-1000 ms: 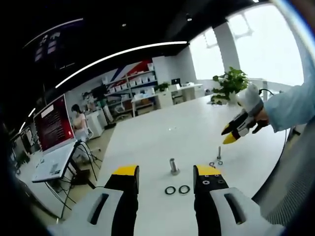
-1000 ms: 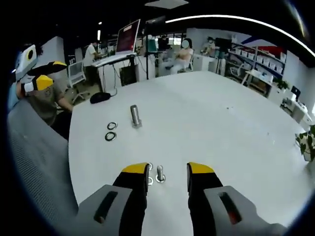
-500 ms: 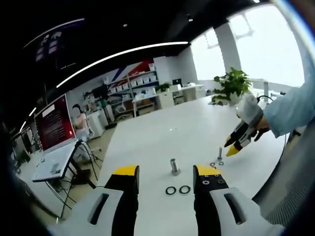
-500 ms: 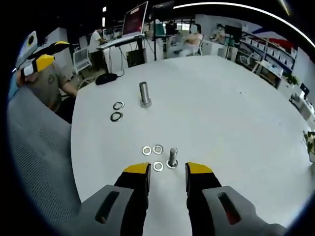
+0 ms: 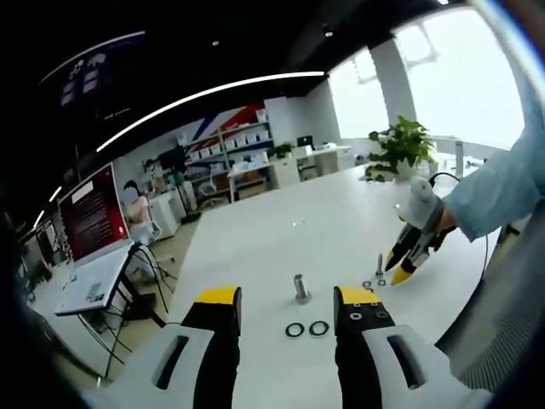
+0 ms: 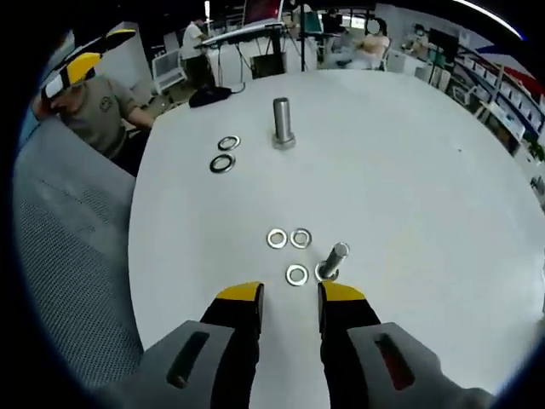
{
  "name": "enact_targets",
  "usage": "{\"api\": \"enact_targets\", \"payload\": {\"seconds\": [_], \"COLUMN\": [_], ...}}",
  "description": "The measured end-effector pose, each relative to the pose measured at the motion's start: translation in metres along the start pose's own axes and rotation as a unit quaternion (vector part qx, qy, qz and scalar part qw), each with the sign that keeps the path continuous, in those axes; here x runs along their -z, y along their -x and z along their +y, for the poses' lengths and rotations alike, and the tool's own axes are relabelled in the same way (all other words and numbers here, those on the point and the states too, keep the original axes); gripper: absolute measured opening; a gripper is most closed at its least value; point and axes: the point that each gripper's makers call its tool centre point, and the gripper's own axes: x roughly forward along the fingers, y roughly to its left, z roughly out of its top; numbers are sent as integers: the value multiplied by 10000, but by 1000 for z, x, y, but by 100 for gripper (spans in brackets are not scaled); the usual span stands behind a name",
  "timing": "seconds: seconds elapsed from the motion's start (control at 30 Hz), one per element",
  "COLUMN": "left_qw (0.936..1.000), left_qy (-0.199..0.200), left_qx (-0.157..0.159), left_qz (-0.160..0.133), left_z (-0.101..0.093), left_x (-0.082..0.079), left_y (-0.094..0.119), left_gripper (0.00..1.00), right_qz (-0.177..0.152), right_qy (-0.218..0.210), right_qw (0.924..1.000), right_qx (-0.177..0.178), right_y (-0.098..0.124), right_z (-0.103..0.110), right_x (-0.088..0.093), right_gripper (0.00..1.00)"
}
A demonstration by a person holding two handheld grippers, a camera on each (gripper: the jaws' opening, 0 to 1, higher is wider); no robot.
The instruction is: Place the washer onto the threaded stud by aligning its center hole with the stud, sliding it down to the base, and recovering from edge contact or off-axis alignment until the washer reaches the visible bottom stop.
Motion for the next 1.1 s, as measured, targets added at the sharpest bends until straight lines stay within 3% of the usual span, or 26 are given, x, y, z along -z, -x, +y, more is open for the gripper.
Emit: {"api": "enact_targets", "payload": {"seconds": [0.53, 1.1], "left_qw": [10000, 10000], "left_qy": [-48, -53], "left_qx": [-81, -66], "left_qz": [-16, 7], "left_z": [3, 2], "left_x": [0, 1], "left_y": [1, 1], "left_gripper": [42, 42], "right_qz": [363, 543], "right_qy": [297, 550], "right_qw": [9986, 9970], "right_qx": [-239, -38], "right_y": [-15, -17], "right_z": [0, -6], "right_x": [-1, -1], "right_gripper": [23, 18]}}
